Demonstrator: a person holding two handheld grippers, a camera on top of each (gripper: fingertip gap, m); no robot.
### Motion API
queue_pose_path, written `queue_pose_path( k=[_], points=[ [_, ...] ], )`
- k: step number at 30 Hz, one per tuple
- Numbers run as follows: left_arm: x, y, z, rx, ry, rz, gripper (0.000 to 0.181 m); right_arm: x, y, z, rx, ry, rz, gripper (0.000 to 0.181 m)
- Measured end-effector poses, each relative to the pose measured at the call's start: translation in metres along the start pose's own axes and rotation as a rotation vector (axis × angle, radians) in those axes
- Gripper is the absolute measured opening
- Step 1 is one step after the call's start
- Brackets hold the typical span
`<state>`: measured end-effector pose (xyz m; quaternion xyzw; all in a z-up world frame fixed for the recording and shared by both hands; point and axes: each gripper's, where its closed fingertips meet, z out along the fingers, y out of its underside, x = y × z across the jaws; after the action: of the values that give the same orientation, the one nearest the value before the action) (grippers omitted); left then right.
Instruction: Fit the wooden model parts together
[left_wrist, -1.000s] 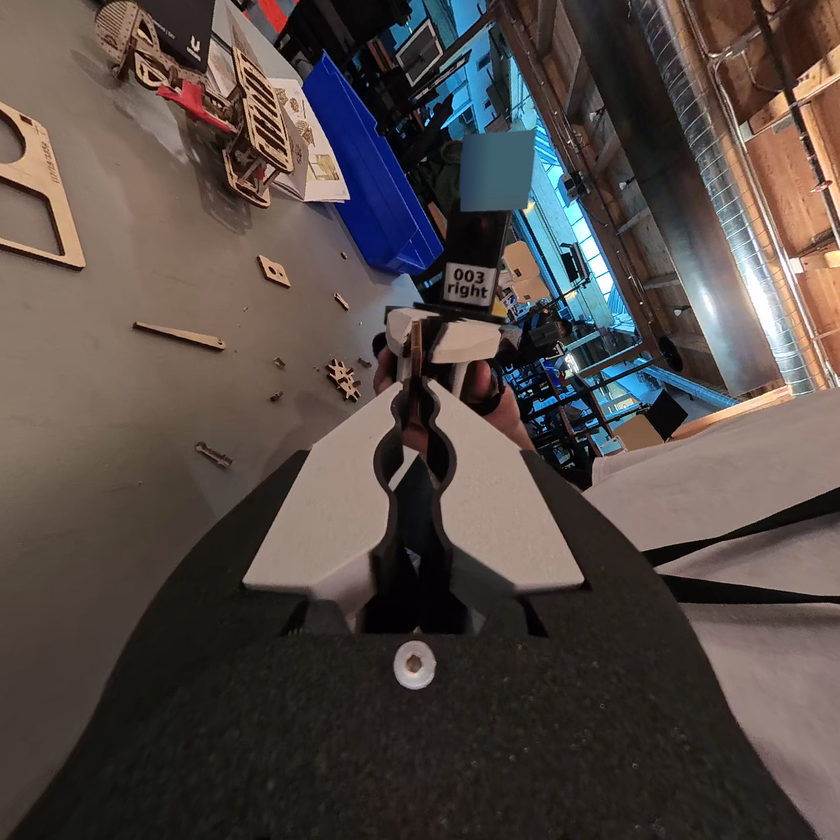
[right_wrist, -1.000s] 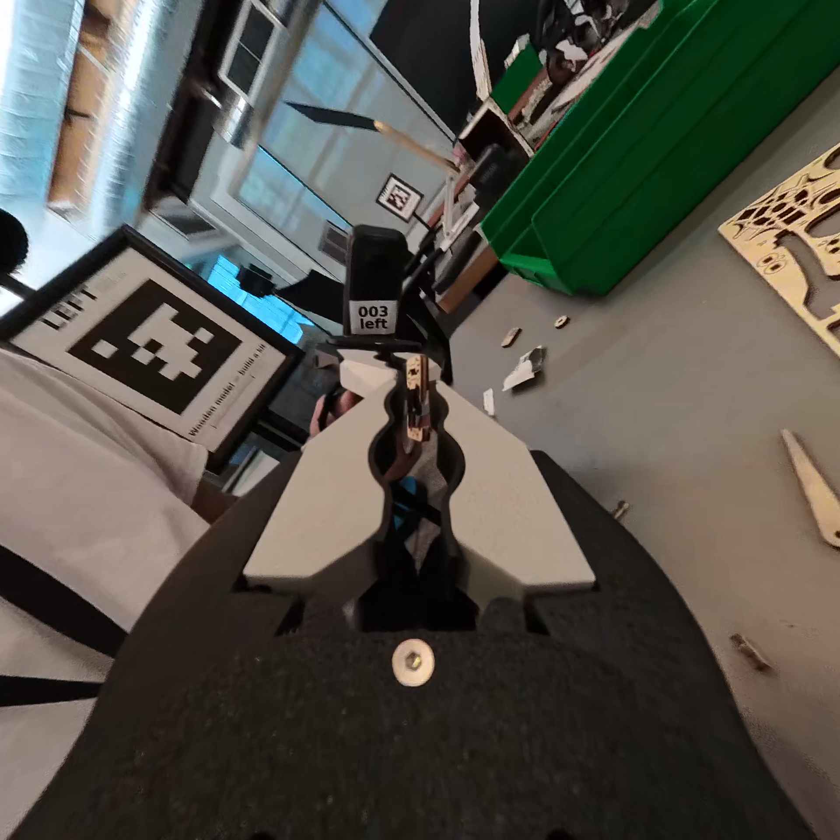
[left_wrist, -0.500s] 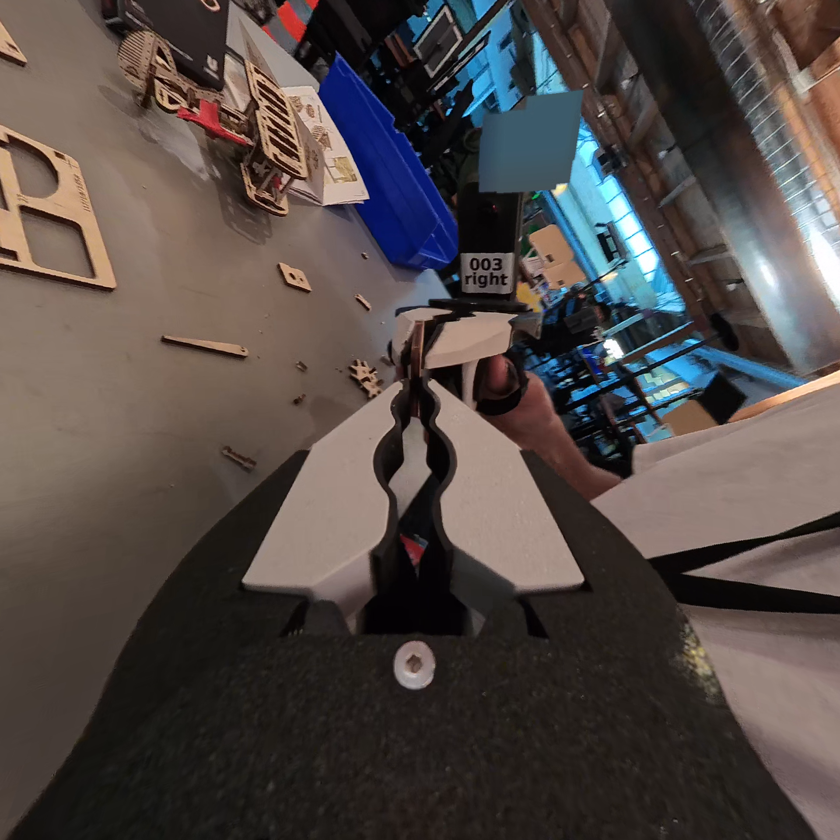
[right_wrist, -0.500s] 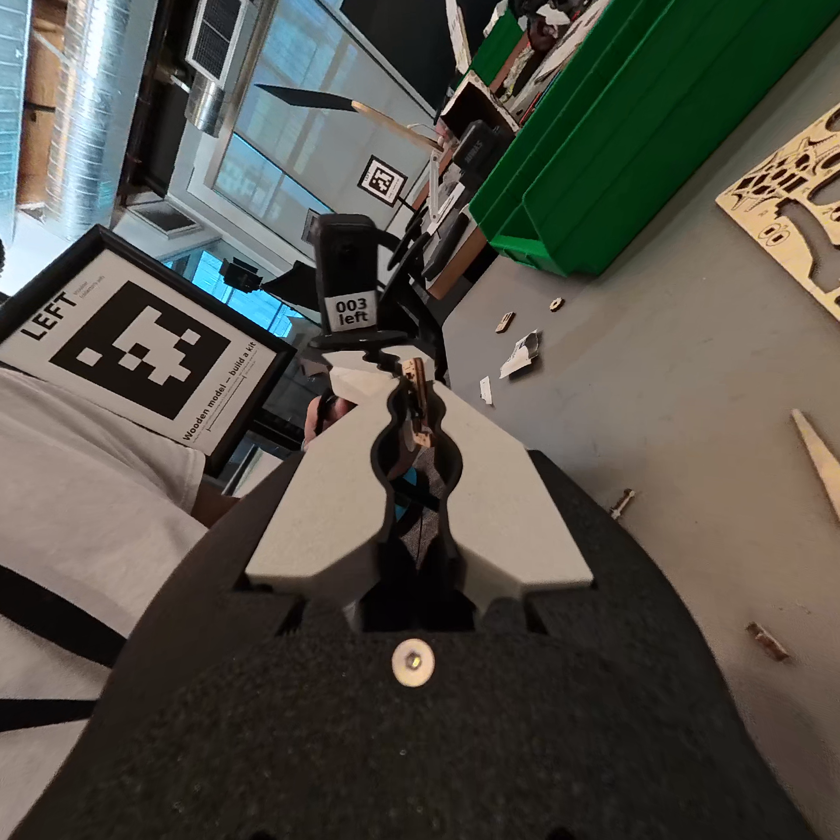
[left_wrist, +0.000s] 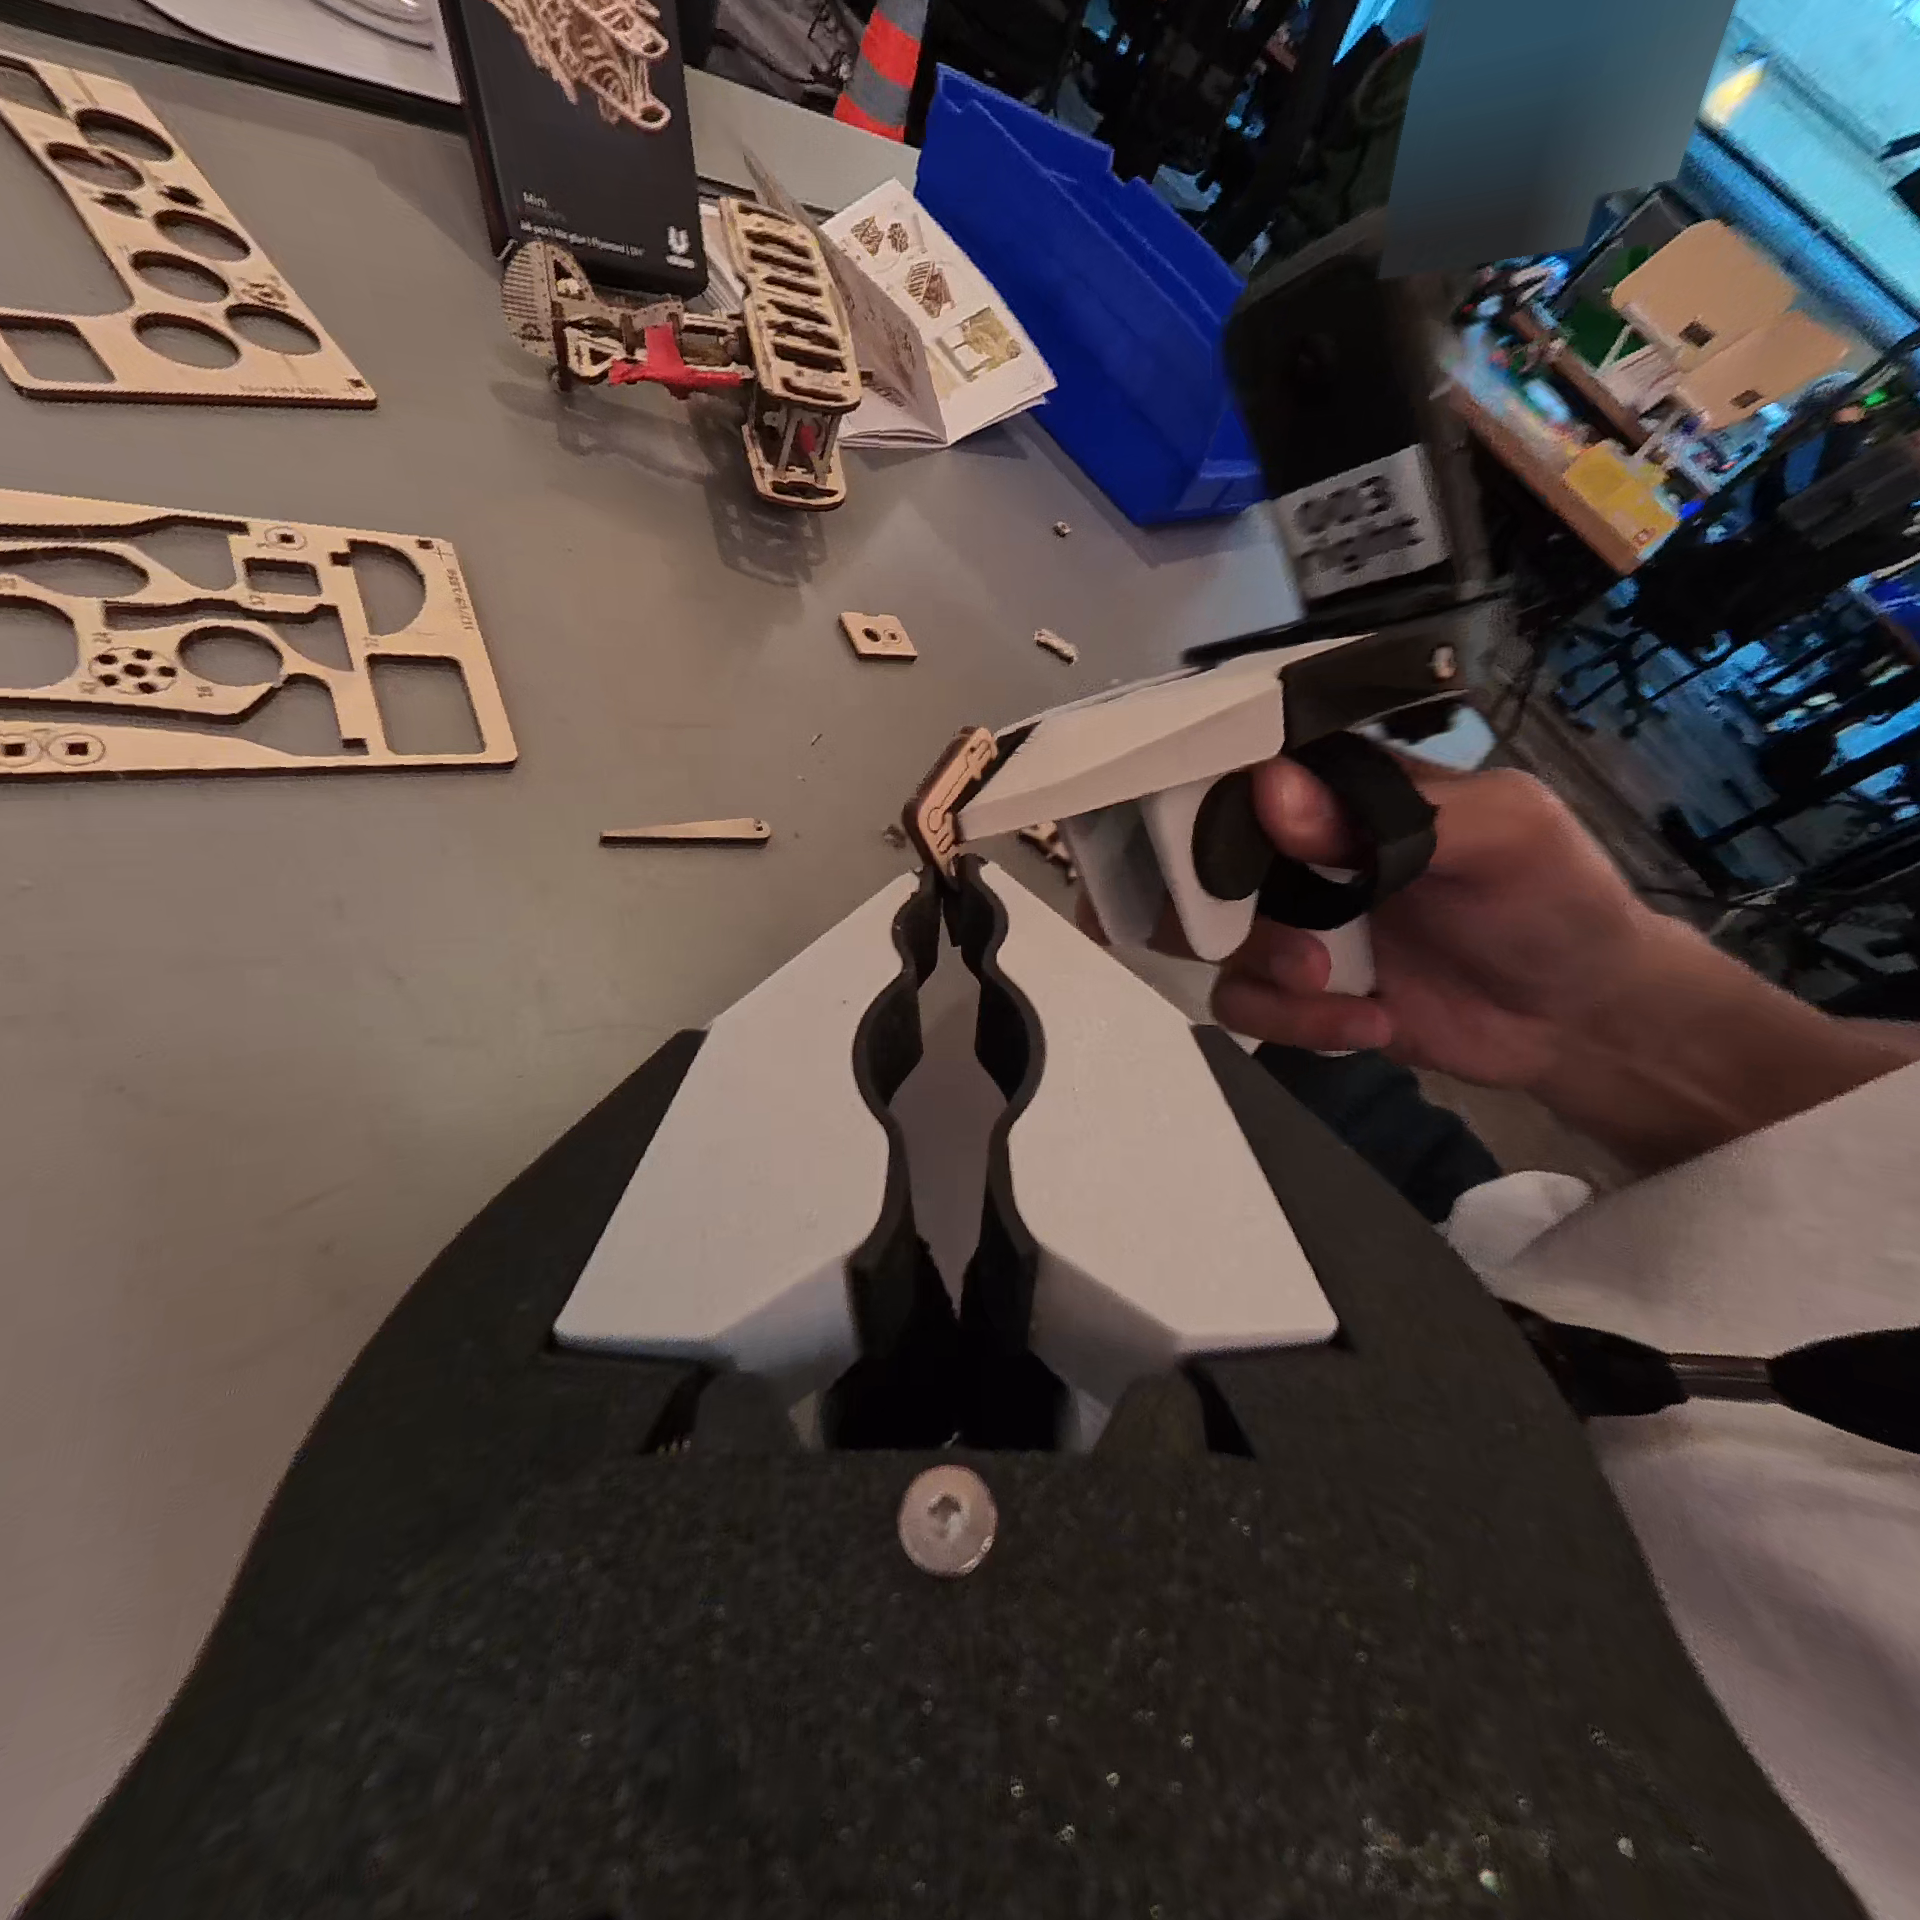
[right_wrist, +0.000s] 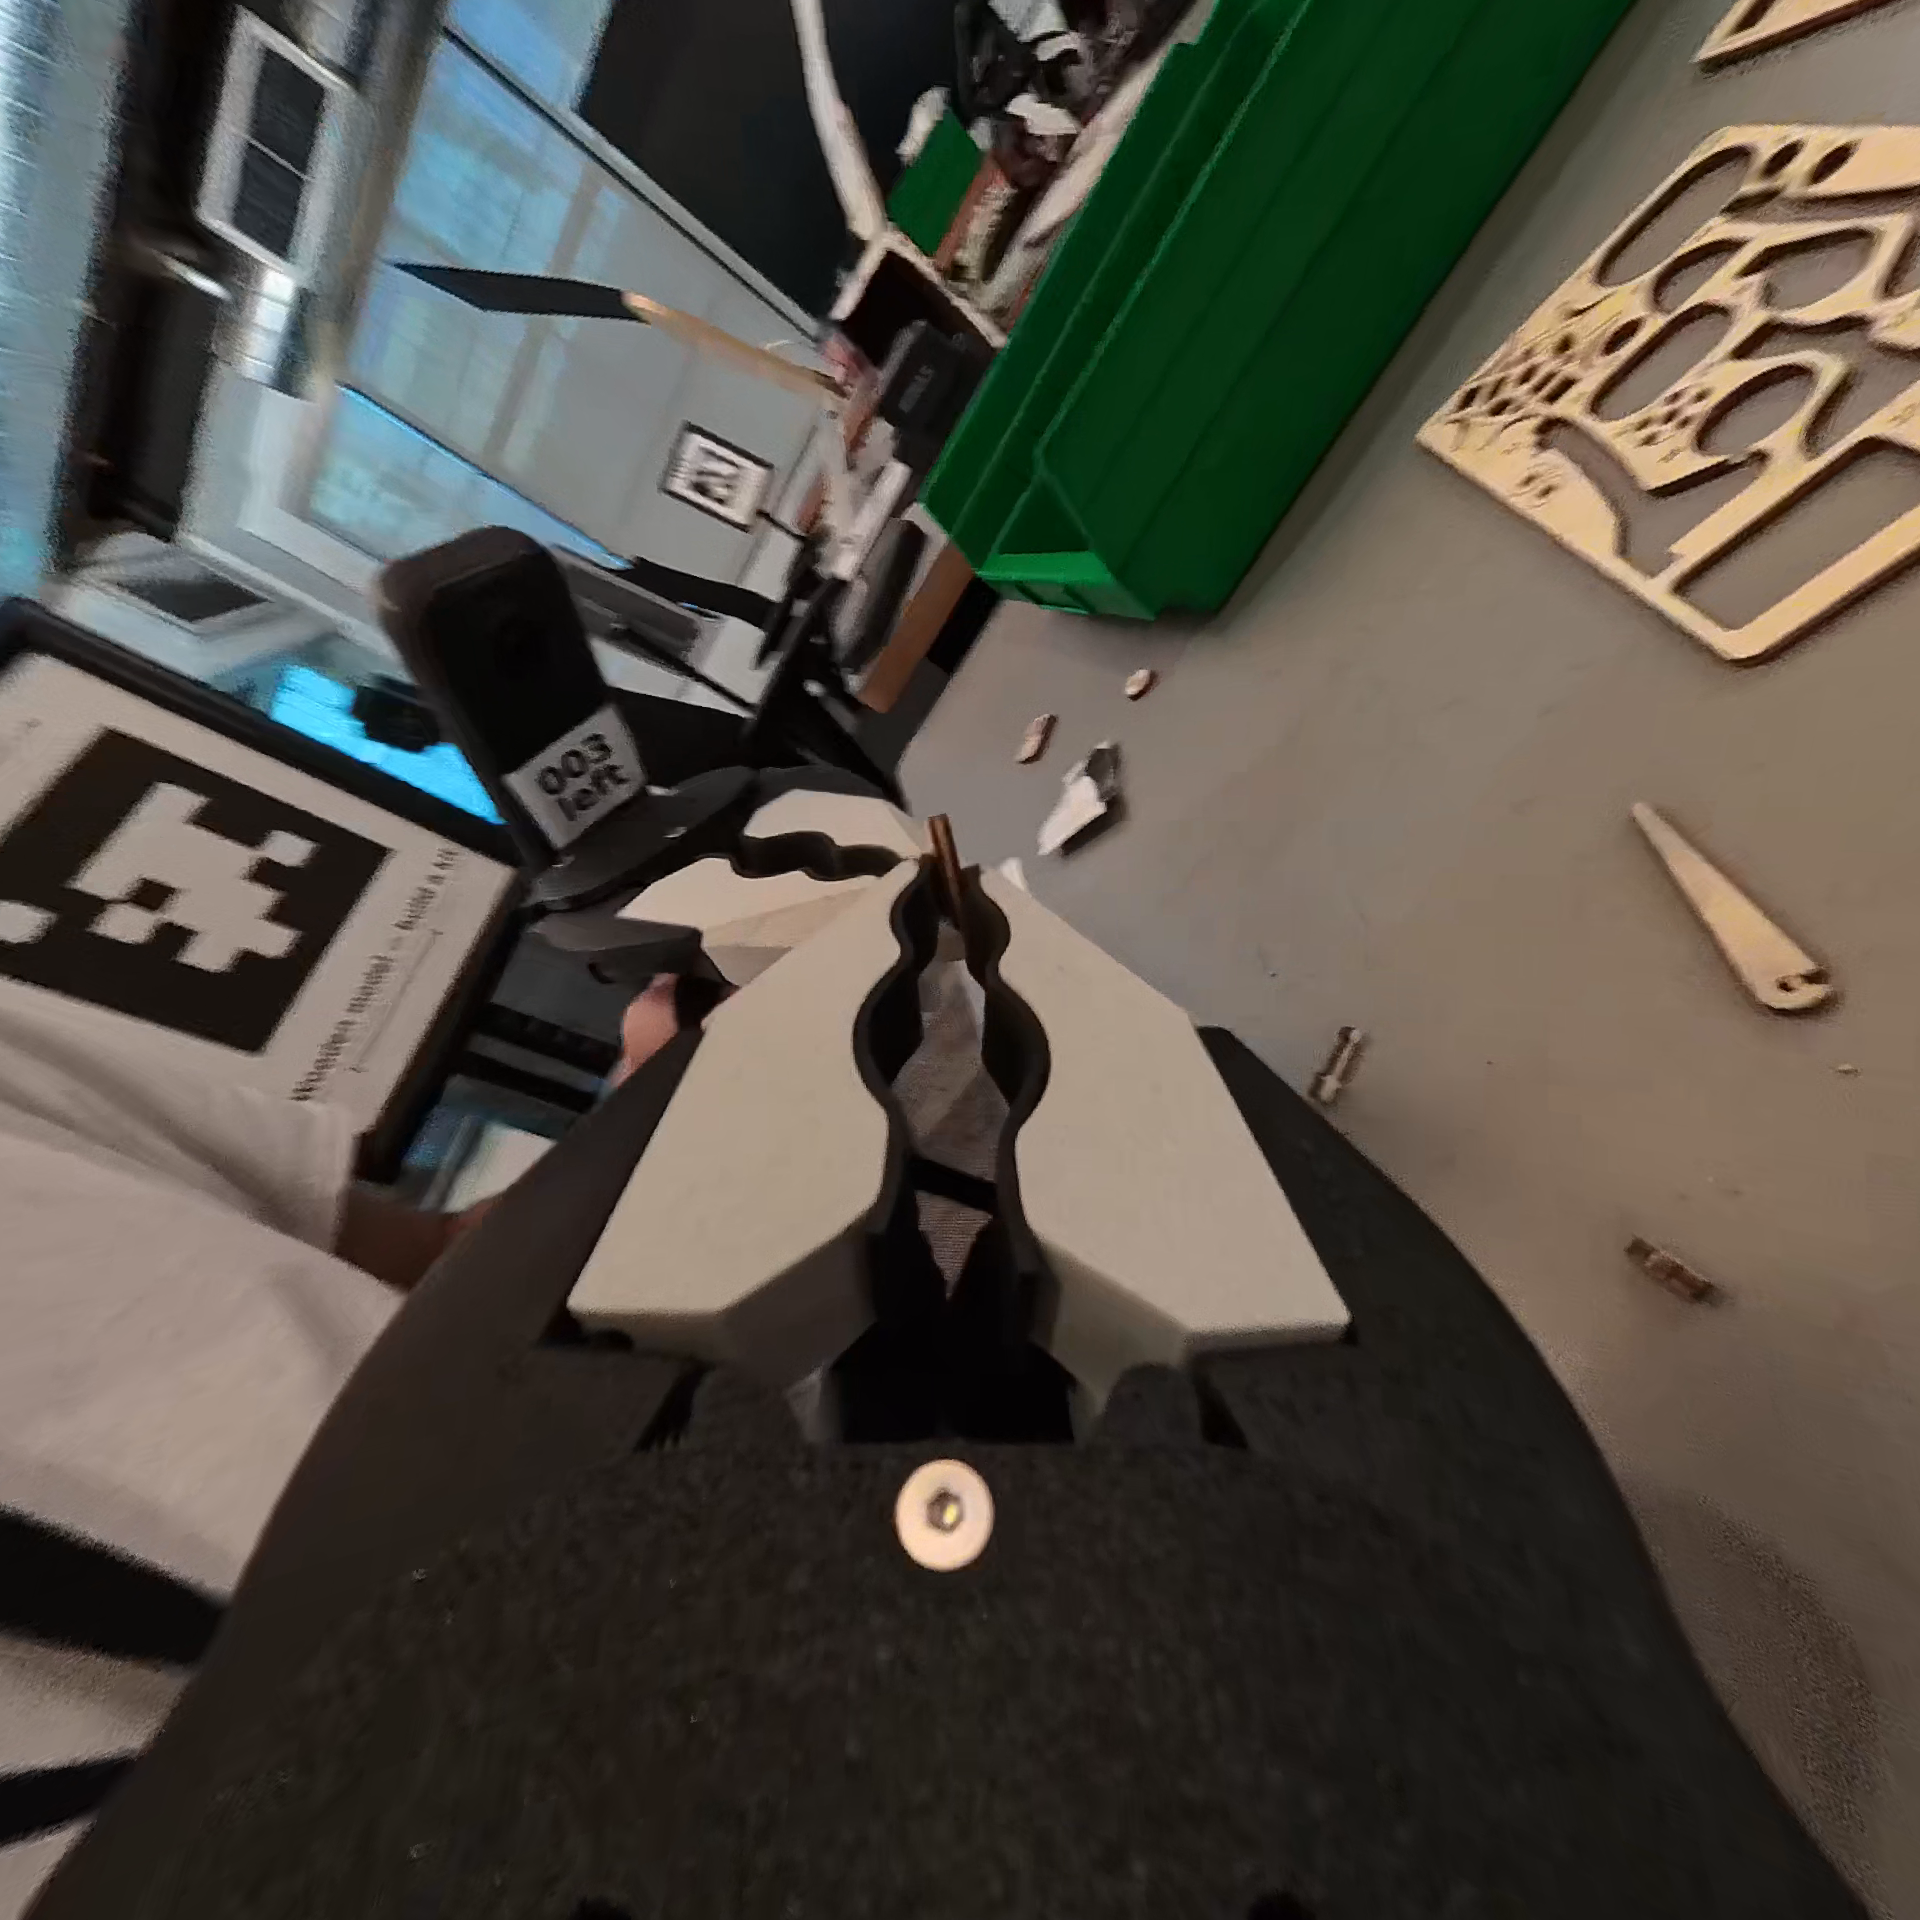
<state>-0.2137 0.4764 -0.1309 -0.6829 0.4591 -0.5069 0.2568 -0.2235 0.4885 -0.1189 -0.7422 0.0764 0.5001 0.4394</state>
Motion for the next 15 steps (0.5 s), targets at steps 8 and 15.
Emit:
queue_pose_path(
  k=[8,15],
  points=[
    [0.011,-0.009,-0.013,0.034,0.233,-0.195,0.010,-0.003,0.008,-0.009,-0.100,-0.244,0.083,0.002],
    [0.019,-0.005,-0.014,-0.001,0.273,-0.171,0.002,-0.013,0.014,-0.013,-0.178,-0.289,0.048,0.002]
  ],
)
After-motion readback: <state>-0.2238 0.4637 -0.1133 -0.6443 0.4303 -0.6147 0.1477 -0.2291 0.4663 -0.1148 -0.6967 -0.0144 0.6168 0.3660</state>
